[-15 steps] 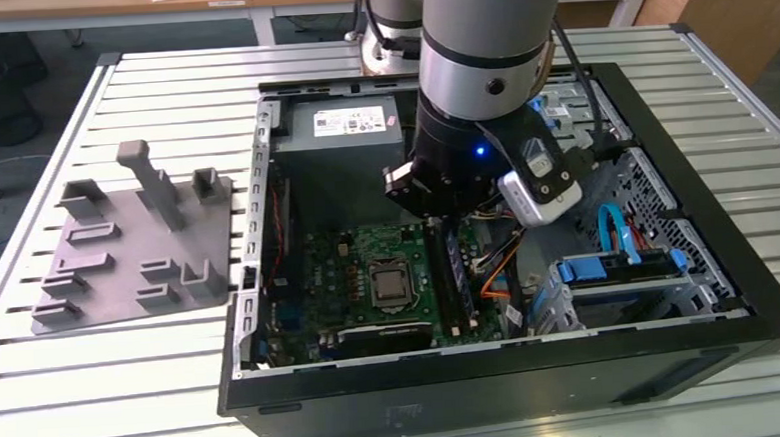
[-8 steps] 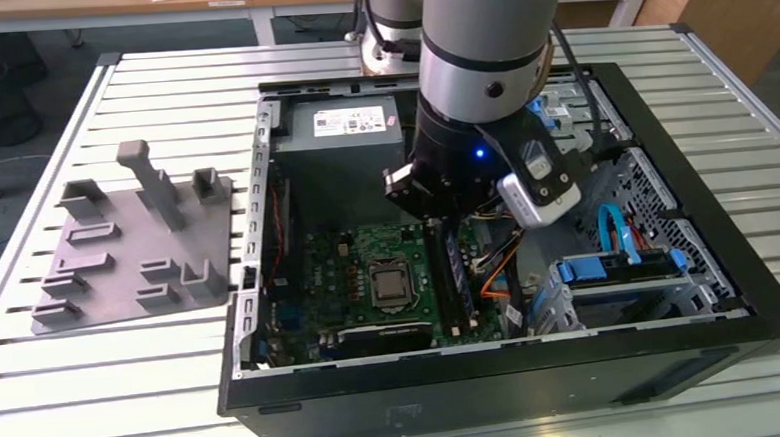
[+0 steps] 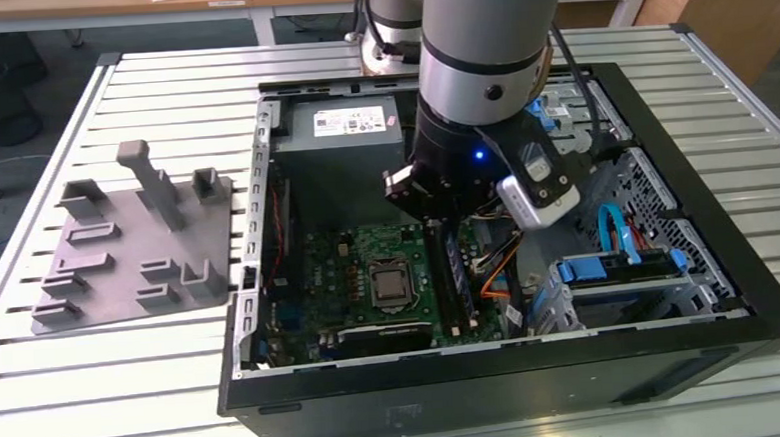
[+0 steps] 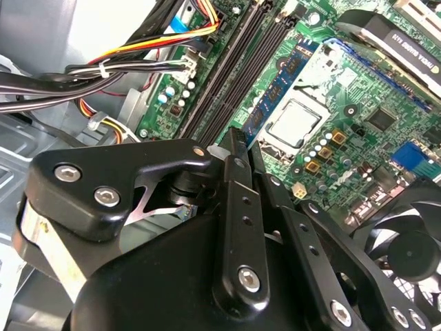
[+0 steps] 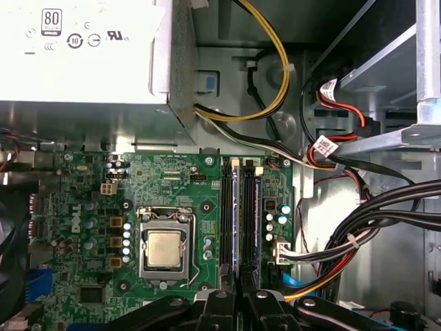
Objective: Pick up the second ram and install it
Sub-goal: 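Insert the second ram into the second slot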
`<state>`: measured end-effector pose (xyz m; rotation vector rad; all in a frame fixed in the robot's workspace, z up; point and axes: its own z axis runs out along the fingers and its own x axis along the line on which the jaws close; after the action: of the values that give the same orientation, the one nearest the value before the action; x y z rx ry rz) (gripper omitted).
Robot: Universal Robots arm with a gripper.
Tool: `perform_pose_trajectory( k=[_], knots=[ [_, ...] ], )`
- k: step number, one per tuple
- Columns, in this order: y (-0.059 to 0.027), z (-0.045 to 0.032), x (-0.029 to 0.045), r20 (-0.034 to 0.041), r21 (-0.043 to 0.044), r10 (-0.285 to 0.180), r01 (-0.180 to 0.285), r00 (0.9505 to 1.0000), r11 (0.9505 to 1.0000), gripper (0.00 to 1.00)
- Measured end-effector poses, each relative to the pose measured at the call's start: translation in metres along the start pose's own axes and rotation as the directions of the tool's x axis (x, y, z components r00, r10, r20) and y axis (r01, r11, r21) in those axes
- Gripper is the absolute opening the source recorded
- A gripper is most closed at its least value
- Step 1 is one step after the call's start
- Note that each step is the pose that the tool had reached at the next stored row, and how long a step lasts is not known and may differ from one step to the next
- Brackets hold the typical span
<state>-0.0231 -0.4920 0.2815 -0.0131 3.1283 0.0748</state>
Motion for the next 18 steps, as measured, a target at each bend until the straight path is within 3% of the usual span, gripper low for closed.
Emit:
perform_pose_trajectory(
  k=[18],
  knots=[
    [-0.0005,0.0090,0.0001,0.0000,0.0000,0.000,0.000,1.0000,1.0000,0.14]
  ],
)
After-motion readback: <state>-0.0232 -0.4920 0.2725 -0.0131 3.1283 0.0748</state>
